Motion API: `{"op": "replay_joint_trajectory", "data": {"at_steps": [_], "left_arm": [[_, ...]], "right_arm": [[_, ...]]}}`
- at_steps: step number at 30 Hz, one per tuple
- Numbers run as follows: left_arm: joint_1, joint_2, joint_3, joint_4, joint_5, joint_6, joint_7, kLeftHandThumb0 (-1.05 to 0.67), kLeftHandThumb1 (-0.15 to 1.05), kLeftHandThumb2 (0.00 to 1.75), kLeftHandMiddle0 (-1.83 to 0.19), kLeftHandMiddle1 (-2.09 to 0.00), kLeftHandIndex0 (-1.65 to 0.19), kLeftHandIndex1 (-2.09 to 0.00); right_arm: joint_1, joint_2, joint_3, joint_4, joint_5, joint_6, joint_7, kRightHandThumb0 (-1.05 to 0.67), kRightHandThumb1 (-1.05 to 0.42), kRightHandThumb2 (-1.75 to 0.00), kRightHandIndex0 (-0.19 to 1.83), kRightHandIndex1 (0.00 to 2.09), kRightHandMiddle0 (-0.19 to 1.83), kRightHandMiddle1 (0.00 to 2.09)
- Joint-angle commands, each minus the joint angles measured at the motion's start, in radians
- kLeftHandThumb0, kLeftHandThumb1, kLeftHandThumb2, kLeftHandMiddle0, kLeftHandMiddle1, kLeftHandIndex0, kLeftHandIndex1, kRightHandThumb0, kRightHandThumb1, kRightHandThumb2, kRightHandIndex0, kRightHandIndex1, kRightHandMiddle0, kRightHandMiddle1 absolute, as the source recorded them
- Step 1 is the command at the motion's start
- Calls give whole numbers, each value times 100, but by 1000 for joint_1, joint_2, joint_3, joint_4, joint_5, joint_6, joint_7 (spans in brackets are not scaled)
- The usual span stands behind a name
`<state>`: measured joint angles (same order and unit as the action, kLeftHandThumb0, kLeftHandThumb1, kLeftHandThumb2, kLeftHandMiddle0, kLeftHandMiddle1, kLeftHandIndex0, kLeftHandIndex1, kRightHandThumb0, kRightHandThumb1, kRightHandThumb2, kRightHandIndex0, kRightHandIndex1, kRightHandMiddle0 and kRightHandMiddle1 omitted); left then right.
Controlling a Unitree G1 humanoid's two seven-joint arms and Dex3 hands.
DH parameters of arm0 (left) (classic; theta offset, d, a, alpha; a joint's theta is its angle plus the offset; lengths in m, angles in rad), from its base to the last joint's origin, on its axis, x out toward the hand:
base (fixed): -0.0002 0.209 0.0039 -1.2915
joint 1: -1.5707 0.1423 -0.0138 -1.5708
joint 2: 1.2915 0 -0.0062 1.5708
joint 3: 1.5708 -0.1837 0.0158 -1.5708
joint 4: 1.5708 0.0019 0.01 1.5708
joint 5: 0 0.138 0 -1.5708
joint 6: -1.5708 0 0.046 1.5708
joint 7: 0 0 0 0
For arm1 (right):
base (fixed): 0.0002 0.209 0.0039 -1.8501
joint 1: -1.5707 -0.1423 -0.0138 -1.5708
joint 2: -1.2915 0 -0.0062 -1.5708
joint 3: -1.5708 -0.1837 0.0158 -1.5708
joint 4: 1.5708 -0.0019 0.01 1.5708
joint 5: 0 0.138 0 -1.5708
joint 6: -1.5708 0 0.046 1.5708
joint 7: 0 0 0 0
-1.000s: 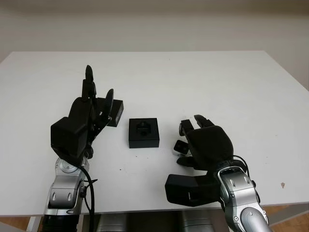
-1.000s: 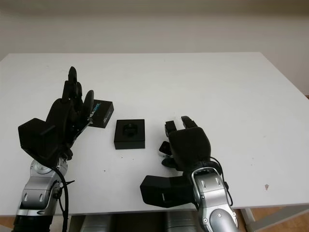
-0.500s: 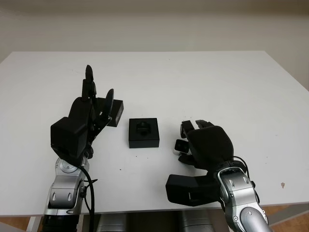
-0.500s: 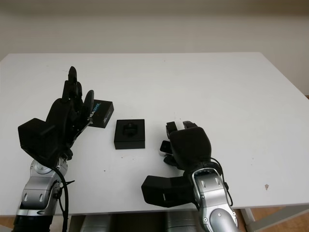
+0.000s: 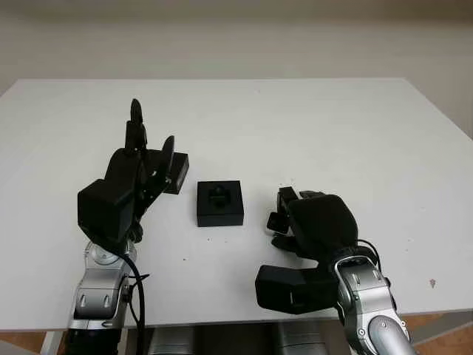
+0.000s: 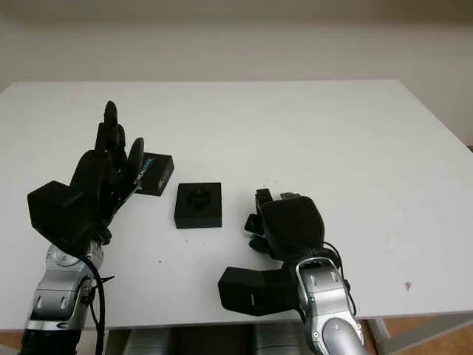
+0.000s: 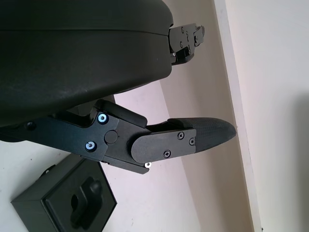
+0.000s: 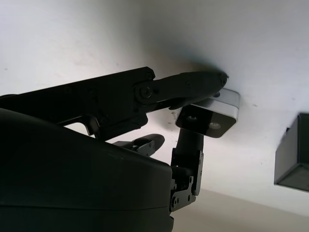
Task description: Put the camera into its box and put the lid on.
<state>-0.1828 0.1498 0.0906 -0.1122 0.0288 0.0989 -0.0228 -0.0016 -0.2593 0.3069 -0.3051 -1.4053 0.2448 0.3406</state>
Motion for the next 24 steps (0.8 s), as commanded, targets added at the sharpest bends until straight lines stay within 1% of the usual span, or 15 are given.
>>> {"op": "replay_joint_trajectory", "data": {"at_steps": [1,7,15,17,24], "left_arm": [[-8,1,2,-12,-3,-5,0,-69,105,54,19,0,19,0],[-4,1,4,-17,-3,2,2,-69,105,54,19,0,19,0],[4,8,6,-32,-2,12,-3,-67,105,54,19,0,19,0],[4,9,5,-33,3,15,-1,-67,105,54,19,0,19,0],[10,11,5,-43,7,24,2,-66,105,55,19,0,19,0]], "right_arm": [[-3,-11,1,16,27,-10,-32,-41,-105,-17,48,7,13,159],[-10,-35,-6,54,121,-49,-136,-37,-105,-23,51,7,12,148],[-37,-76,-23,114,238,-99,-263,-37,-105,-26,52,7,8,165],[-44,-87,-26,129,262,-115,-299,-37,-105,-22,55,8,13,159],[-63,-102,-49,158,369,-138,-337,-37,-105,-20,52,6,21,141]]}}
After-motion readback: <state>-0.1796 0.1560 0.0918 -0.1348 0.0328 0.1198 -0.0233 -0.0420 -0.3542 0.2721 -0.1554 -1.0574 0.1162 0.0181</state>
